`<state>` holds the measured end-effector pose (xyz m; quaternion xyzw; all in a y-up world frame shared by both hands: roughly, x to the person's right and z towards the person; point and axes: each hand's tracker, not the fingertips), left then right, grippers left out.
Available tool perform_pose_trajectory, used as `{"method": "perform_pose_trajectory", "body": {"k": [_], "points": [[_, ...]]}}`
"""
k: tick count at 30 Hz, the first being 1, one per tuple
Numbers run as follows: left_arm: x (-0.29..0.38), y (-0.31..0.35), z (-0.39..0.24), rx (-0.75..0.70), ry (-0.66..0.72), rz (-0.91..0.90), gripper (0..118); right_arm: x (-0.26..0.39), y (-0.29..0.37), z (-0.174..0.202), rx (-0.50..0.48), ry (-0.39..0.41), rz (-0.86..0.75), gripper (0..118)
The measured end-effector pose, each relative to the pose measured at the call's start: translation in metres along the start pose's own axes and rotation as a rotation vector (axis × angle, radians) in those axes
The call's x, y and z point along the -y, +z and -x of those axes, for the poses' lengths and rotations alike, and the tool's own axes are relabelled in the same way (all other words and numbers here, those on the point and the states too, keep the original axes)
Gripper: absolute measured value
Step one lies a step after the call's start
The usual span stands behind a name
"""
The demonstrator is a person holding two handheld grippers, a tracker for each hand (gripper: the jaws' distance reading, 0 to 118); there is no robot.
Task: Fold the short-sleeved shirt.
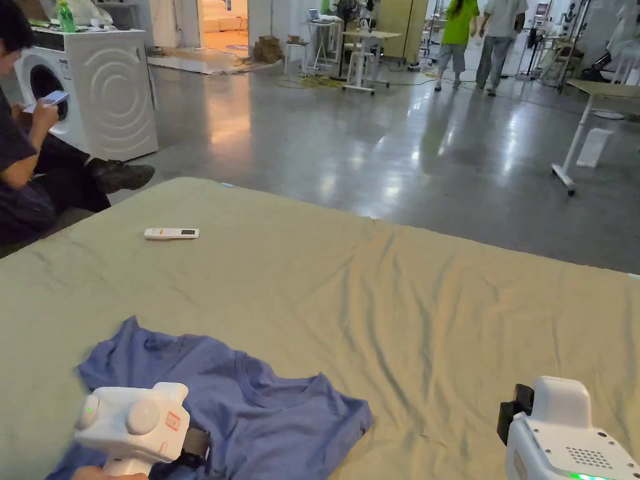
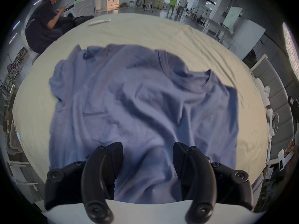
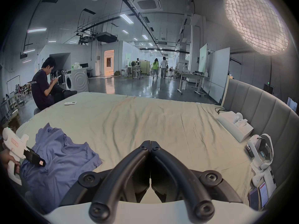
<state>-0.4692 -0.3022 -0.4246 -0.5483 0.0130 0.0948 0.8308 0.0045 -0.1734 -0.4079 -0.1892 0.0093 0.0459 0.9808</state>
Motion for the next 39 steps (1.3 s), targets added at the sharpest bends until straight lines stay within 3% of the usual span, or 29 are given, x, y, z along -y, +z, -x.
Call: {"method": "perform_pose_trajectory", "body": {"k": [2, 3, 5, 6, 8, 9, 11, 13, 16, 23, 31, 39], "points": [[0.004, -0.016, -0.005, -0.051, -0.047, 0.014, 68, 0.003, -0.002, 0.001, 0.001, 0.002, 0.013, 0], [0.008, -0.013, -0.014, -0.082, -0.077, -0.063, 68, 0.005, -0.002, 0.001, 0.002, 0.004, 0.020, 0], [0.011, -0.009, -0.028, -0.156, -0.105, -0.100, 60, 0.008, -0.003, 0.001, 0.003, 0.009, 0.031, 0], [0.014, -0.008, -0.034, -0.183, -0.121, -0.079, 41, 0.010, -0.004, 0.001, 0.005, 0.011, 0.034, 0], [0.017, -0.009, -0.039, -0.140, -0.191, -0.103, 15, 0.012, -0.006, 0.001, 0.008, 0.009, 0.045, 0], [0.018, -0.010, -0.044, -0.203, -0.218, -0.117, 7, 0.013, -0.007, 0.001, 0.007, 0.006, 0.051, 0], [0.020, -0.015, -0.048, -0.213, -0.233, -0.104, 4, 0.014, -0.008, 0.002, 0.007, 0.004, 0.059, 0], [0.021, -0.016, -0.044, -0.214, -0.230, -0.109, 3, 0.015, -0.007, 0.002, 0.005, 0.005, 0.062, 0], [0.014, -0.004, -0.031, -0.154, -0.118, -0.145, 3, 0.016, -0.005, 0.001, 0.006, 0.007, 0.061, 0], [-0.005, 0.059, -0.043, 0.007, -0.065, -0.346, 2, 0.008, -0.001, -0.014, 0.012, -0.021, 0.045, 0], [-0.043, 0.126, -0.096, 0.036, -0.167, -0.579, 2, -0.005, 0.014, -0.032, 0.029, -0.044, -0.006, 0], [-0.076, 0.176, -0.190, 0.192, -0.285, -0.697, 2, -0.017, 0.037, -0.067, 0.082, -0.081, -0.063, 0]]}}
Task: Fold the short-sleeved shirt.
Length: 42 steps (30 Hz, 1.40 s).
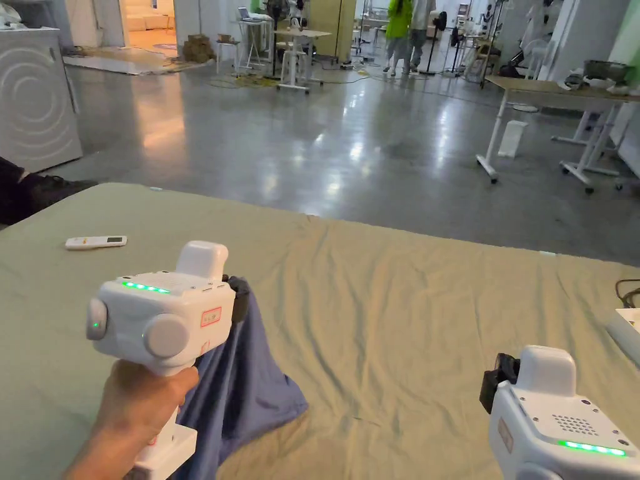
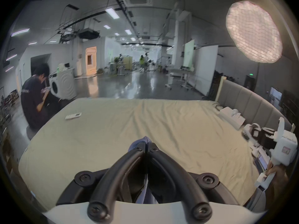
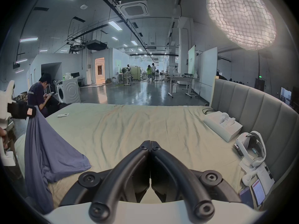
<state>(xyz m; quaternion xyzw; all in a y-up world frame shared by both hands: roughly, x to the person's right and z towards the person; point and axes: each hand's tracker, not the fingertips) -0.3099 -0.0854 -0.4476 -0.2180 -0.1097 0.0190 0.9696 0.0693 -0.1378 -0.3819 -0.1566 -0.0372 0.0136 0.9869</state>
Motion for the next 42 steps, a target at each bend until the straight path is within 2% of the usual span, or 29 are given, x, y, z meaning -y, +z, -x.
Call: {"method": "perform_pose_trajectory", "body": {"k": [6, 12, 17, 24, 26, 29, 30, 37, 42], "points": [[-0.040, -0.016, -0.093, 0.181, -0.075, -0.042, 2, -0.008, 0.018, -0.037, 0.061, -0.025, -0.035, 0], [-0.045, -0.032, -0.189, 0.363, -0.159, -0.037, 2, -0.010, 0.034, -0.075, 0.132, -0.055, -0.053, 0], [-0.012, -0.047, -0.261, 0.480, -0.214, 0.039, 2, -0.006, 0.045, -0.101, 0.182, -0.077, -0.059, 0], [0.074, -0.062, -0.309, 0.565, -0.186, 0.229, 2, 0.001, 0.050, -0.125, 0.233, -0.105, -0.042, 0], [0.093, -0.065, -0.314, 0.564, -0.166, 0.270, 8, 0.003, 0.050, -0.129, 0.233, -0.120, -0.033, 0], [0.108, -0.070, -0.310, 0.573, -0.115, 0.347, 61, 0.005, 0.051, -0.130, 0.235, -0.112, -0.026, 0], [0.108, -0.070, -0.302, 0.588, -0.091, 0.352, 66, 0.004, 0.051, -0.130, 0.234, -0.106, -0.027, 0], [0.065, -0.036, -0.227, 0.436, 0.044, 0.106, 65, -0.007, 0.053, -0.123, 0.202, -0.065, -0.052, 0], [0.039, -0.003, -0.164, 0.194, 0.027, -0.075, 65, -0.018, 0.051, -0.103, 0.153, -0.042, -0.091, 0]]}}
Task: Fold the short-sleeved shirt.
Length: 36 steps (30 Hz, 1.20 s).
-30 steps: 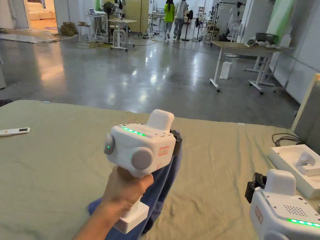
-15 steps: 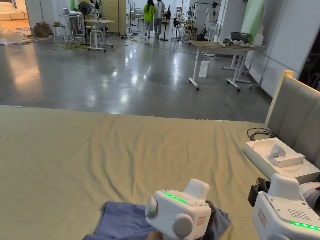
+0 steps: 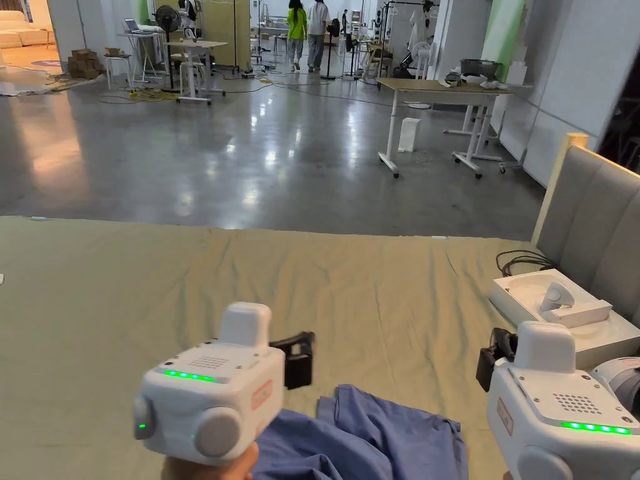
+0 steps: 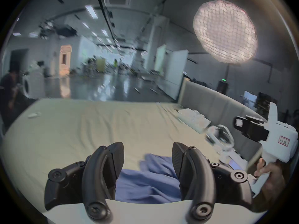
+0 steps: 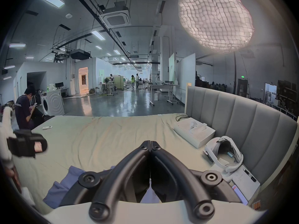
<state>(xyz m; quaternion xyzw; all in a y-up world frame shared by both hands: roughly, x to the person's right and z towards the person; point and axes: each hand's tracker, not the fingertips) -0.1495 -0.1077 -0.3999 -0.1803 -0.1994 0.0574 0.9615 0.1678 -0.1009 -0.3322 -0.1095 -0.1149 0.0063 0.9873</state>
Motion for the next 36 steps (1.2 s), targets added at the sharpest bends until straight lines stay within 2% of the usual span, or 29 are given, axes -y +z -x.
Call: {"method": "perform_pose_trajectory", "body": {"k": [2, 4, 5, 6, 7, 8, 9, 10, 12, 19, 26, 29, 31, 32, 33, 34, 36], "points": [[-0.005, 0.014, 0.018, -0.082, -0.004, -0.054, 65, -0.003, 0.002, 0.010, -0.012, 0.014, -0.031, 0], [-0.009, 0.026, 0.033, -0.160, -0.007, -0.102, 60, -0.006, 0.004, 0.020, -0.028, 0.014, -0.061, 0], [-0.010, 0.033, 0.041, -0.183, 0.000, -0.120, 51, -0.006, 0.004, 0.024, -0.033, 0.012, -0.074, 0], [-0.010, 0.038, 0.046, -0.205, 0.002, -0.141, 30, -0.007, 0.005, 0.029, -0.036, 0.011, -0.085, 0], [-0.010, 0.041, 0.051, -0.218, 0.000, -0.157, 19, -0.009, 0.005, 0.033, -0.041, 0.011, -0.095, 0], [-0.010, 0.043, 0.053, -0.260, -0.011, -0.166, 15, -0.009, 0.005, 0.037, -0.044, 0.014, -0.104, 0], [-0.009, 0.045, 0.057, -0.277, -0.019, -0.162, 5, -0.011, 0.006, 0.041, -0.049, 0.020, -0.111, 0], [-0.008, 0.046, 0.059, -0.255, -0.027, -0.156, 1, -0.012, 0.005, 0.043, -0.050, 0.023, -0.110, 0], [-0.005, 0.047, 0.061, -0.291, -0.058, -0.145, 1, -0.013, 0.004, 0.048, -0.057, 0.022, -0.112, 0], [0.003, 0.029, 0.081, -0.285, -0.043, -0.071, 1, -0.012, -0.007, 0.054, -0.074, 0.028, -0.095, 0], [0.028, -0.055, 0.119, -0.238, 0.015, 0.223, 1, -0.003, -0.027, 0.053, -0.078, 0.040, -0.045, 0], [0.044, -0.101, 0.139, -0.187, 0.104, 0.398, 1, 0.005, -0.036, 0.049, -0.073, 0.056, -0.022, 0], [0.055, -0.130, 0.150, -0.171, 0.138, 0.483, 7, 0.010, -0.043, 0.046, -0.065, 0.073, 0.000, 0], [0.058, -0.143, 0.155, -0.178, 0.130, 0.510, 25, 0.014, -0.047, 0.044, -0.061, 0.077, 0.010, 0], [0.064, -0.155, 0.159, -0.181, 0.134, 0.550, 63, 0.017, -0.050, 0.042, -0.060, 0.082, 0.021, 0], [0.071, -0.163, 0.159, -0.152, 0.151, 0.593, 77, 0.021, -0.054, 0.039, -0.056, 0.087, 0.032, 0], [0.081, -0.180, 0.162, -0.146, 0.137, 0.641, 77, 0.028, -0.061, 0.034, -0.043, 0.097, 0.053, 0]]}}
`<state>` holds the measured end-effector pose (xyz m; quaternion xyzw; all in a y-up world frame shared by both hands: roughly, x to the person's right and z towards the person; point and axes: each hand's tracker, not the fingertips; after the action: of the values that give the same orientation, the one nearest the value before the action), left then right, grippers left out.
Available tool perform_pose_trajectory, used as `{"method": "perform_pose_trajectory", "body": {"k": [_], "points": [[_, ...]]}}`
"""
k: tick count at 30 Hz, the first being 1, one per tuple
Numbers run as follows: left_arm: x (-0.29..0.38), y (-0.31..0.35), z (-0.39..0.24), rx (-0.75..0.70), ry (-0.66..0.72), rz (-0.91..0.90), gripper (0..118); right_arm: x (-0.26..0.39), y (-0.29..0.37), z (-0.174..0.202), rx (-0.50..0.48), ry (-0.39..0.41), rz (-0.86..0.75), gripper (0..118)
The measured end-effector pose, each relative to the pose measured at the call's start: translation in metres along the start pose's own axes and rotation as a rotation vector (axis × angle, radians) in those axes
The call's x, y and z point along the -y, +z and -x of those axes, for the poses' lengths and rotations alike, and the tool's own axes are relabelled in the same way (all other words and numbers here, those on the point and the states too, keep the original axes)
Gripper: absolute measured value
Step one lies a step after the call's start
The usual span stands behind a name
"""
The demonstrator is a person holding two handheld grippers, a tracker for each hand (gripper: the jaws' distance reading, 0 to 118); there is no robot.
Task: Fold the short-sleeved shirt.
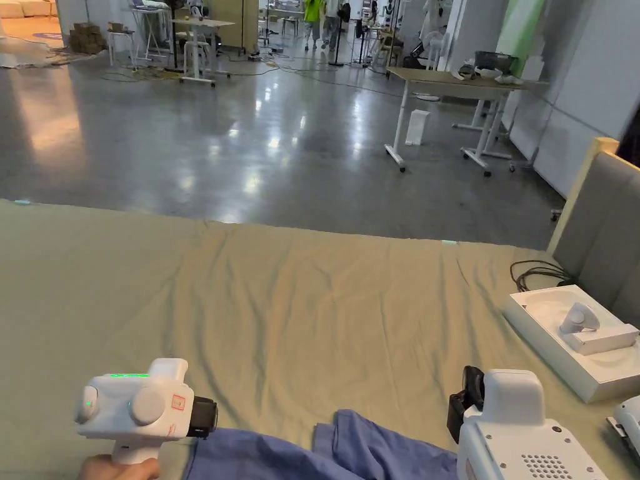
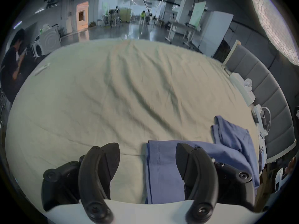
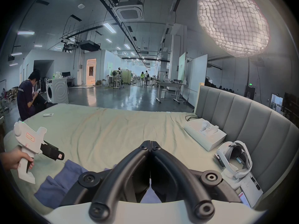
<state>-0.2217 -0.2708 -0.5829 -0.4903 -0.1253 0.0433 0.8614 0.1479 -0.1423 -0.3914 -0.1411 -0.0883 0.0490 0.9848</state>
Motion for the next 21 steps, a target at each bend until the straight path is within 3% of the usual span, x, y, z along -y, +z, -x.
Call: {"method": "perform_pose_trajectory", "body": {"k": [6, 9, 13, 15, 21], "points": [[0.003, -0.044, -0.008, -0.068, -0.065, 0.103, 77, 0.017, -0.014, -0.014, 0.031, -0.006, 0.064, 0], [0.009, -0.055, -0.022, -0.119, -0.137, 0.119, 69, 0.023, -0.019, -0.019, 0.041, -0.013, 0.088, 0], [0.024, -0.054, -0.053, -0.186, -0.311, 0.052, 33, 0.031, -0.026, -0.027, 0.047, -0.023, 0.124, 0], [0.025, -0.055, -0.063, -0.211, -0.316, 0.062, 9, 0.035, -0.033, -0.031, 0.050, -0.028, 0.146, 0], [0.023, -0.042, -0.052, -0.145, -0.268, 0.045, 5, 0.043, -0.070, -0.052, 0.041, -0.017, 0.319, 1]]}}
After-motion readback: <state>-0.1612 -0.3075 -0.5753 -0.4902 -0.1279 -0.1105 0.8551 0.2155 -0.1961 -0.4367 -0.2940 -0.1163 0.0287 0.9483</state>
